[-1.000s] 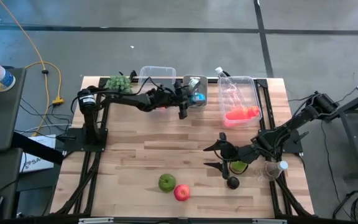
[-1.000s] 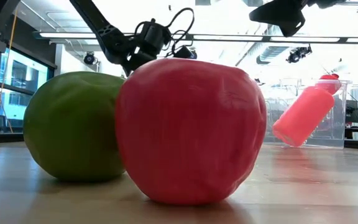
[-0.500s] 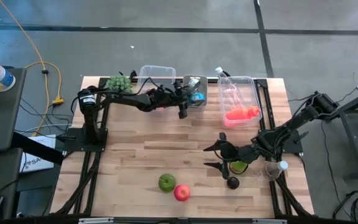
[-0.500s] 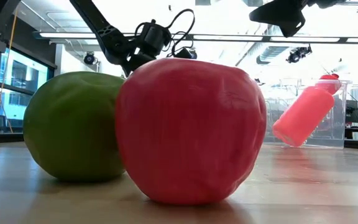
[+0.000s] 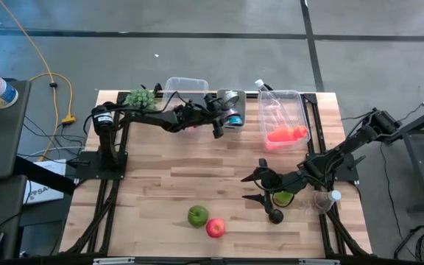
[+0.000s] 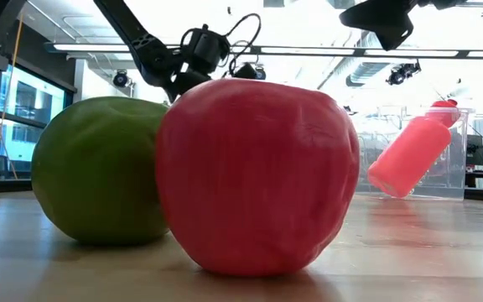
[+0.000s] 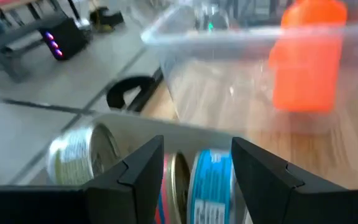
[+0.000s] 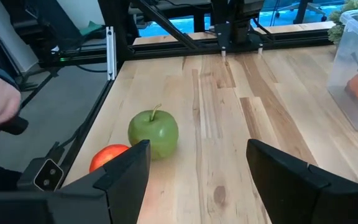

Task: Pick & Place Food Item
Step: Put the green apple into the left transparent bin

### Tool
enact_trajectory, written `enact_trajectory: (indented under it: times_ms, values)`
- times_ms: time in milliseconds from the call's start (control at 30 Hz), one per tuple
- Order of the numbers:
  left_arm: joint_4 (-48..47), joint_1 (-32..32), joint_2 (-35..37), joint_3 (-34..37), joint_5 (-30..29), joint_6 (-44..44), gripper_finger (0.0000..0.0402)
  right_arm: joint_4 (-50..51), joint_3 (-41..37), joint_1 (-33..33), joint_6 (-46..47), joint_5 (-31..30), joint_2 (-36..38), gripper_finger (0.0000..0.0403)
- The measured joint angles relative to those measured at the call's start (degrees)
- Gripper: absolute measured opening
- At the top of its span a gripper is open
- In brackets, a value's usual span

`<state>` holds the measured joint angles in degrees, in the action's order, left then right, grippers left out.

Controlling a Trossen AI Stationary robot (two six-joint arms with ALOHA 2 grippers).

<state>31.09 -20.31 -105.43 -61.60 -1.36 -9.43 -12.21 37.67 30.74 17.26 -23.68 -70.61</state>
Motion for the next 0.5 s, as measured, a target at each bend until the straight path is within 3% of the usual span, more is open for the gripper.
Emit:
enact_trajectory:
  times_ms: [300, 500]
  values:
    - [-5.2, 6.3, 7.7, 0.0, -4.4, -7.7, 0.0183, 0.4, 0.0, 0.0, 0.5, 0.2, 0.0, 0.0258]
    - [-24.7, 14.7, 18.0, -0.1, -8.7, -8.0, 0.0172, 1.2, 0.0, -0.1, 0.0, 1.3, 0.0, 0.0258]
